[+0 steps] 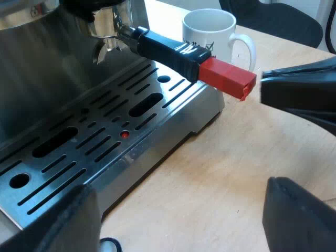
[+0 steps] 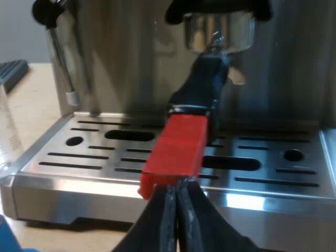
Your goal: Grind coffee beans and then tamp
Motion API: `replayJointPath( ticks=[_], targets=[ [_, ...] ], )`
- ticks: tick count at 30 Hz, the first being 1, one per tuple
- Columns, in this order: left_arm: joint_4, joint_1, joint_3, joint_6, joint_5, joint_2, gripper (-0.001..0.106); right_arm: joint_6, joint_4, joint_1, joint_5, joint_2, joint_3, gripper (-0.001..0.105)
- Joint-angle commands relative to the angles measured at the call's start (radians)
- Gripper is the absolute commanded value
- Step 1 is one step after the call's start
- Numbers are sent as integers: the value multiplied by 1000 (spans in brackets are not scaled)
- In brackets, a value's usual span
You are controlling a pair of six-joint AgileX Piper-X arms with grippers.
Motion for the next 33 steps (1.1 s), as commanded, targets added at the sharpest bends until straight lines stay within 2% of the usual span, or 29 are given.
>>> replayJointPath(
  ticks=[1, 7, 13, 16, 17, 19, 20, 21, 23, 26, 33],
  targets=[
    [-16, -4, -3, 6, 7, 0, 66, -12, -14, 42, 93, 2, -6, 0],
    [-16, -4, -3, 6, 7, 0, 66, -15, -13, 120, 98, 2, -6, 0],
    [-16, -4, -3, -3, 7, 0, 66, -135, -13, 219, 168, -34, -6, 2],
    [-16, -4, -3, -20, 7, 0, 66, -147, -13, 246, 190, -80, -6, 17],
    [-16, -4, -3, -26, 7, 0, 66, -162, -13, 250, 194, -103, -6, 27],
    [-16, -4, -3, -29, 16, 0, 66, -178, -13, 252, 194, -118, -6, 34],
    [-16, -4, -3, -29, 21, -5, 66, -203, -13, 252, 194, -163, -6, 49],
    [-16, -4, -3, -29, 21, -14, 66, -222, -10, 252, 196, -185, -8, 54],
    [-16, -4, -3, -29, 21, -34, 66, -261, 0, 252, 201, -218, -16, 58],
    [-16, -4, -3, -29, 21, -82, 66, -311, 43, 252, 208, -277, -45, 58],
    [-16, -4, -3, -29, 21, -168, 66, -317, 282, 252, 223, -330, -163, 58]
  ],
)
